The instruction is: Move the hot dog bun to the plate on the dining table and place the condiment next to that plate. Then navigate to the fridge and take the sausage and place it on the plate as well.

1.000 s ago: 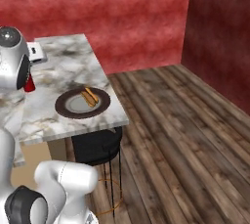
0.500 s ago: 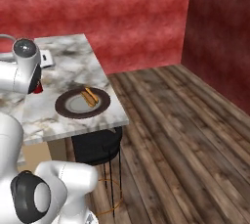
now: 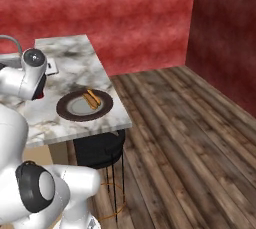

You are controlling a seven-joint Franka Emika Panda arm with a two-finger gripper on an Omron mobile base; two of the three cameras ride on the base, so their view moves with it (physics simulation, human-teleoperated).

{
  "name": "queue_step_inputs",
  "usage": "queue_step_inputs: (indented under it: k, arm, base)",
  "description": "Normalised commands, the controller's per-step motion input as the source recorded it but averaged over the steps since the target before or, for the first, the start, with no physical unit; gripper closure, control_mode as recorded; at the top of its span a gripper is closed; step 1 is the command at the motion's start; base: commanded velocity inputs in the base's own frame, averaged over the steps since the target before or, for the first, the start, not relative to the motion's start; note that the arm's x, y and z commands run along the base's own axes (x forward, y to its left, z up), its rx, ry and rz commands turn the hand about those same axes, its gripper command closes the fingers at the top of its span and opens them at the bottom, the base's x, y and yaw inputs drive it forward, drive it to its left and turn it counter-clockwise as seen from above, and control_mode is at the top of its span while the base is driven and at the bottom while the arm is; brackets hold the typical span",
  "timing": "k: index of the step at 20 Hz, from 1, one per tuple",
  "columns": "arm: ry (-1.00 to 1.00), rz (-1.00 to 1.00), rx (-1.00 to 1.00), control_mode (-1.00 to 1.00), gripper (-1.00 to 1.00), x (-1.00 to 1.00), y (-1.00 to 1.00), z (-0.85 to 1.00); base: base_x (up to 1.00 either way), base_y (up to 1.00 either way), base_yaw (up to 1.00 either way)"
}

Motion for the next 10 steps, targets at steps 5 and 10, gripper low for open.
queue_step_inputs:
  k: [5,10]
  arm:
    - [0.0,0.0,0.0,-1.0,1.0,0.14,0.0,-0.28]
    - [0.0,0.03,0.03,-1.0,1.0,0.22,0.01,-0.18]
  base:
    - [0.0,0.0,0.0]
    - [0.0,0.0,0.0]
